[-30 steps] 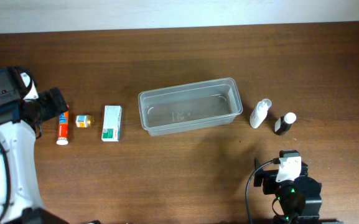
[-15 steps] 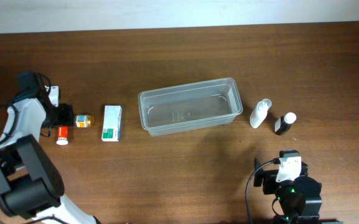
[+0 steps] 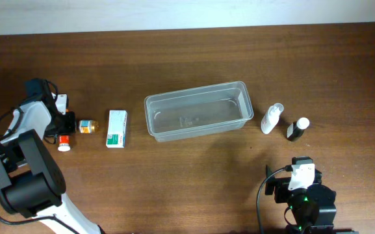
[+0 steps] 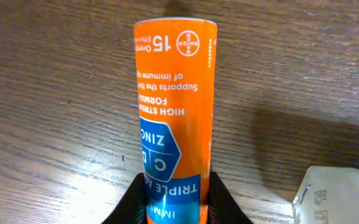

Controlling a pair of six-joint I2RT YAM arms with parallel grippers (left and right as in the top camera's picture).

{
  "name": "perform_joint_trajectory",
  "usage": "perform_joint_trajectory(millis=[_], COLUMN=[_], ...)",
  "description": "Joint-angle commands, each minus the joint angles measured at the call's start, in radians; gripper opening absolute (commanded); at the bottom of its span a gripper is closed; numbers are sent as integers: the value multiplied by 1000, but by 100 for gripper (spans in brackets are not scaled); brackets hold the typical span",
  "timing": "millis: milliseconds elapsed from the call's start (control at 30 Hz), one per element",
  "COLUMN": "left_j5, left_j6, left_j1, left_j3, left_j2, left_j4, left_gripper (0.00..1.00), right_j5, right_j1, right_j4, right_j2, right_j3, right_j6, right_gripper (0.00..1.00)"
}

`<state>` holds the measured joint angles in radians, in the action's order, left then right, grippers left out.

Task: Pack container
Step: 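Reach the left gripper to the orange vitamin tube and grasp it, then carry the orange tube over the container and release it inside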

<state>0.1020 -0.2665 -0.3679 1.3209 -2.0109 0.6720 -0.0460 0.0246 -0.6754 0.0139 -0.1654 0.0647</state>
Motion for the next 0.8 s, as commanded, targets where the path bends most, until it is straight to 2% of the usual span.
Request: perform_joint_trajectory(millis=[0,100,233,333,400,567,667,767], left_j5=[-8,-32,-240,-390,-420,-419,-372,-270], left_j6=[0,15,54,56,47,-169,-332,-399], left_j1=[-6,-5,26,114,192,475,692,823], left_j3=[45,106,259,348,358,358,345,344], left_j2=[-4,41,161,269,334,418,385,304], left_j4=[34,96,230,298,293,271,224,164], left_gripper=[5,2,2,2,1,1,1,1], right_j5=[-6,-6,-6,-6,-6,-6,-6,-6], right_j1=[3,3,3,3,3,3,3,3], right_j4=[2,2,2,2,2,2,2,2], right_j2=[-7,-7,-7,-7,-7,-7,-7,-7], right_j3=[6,6,6,6,6,6,6,6], right_j6=[6,6,6,6,6,6,6,6], right_gripper=[98,98,98,98,98,98,98,98])
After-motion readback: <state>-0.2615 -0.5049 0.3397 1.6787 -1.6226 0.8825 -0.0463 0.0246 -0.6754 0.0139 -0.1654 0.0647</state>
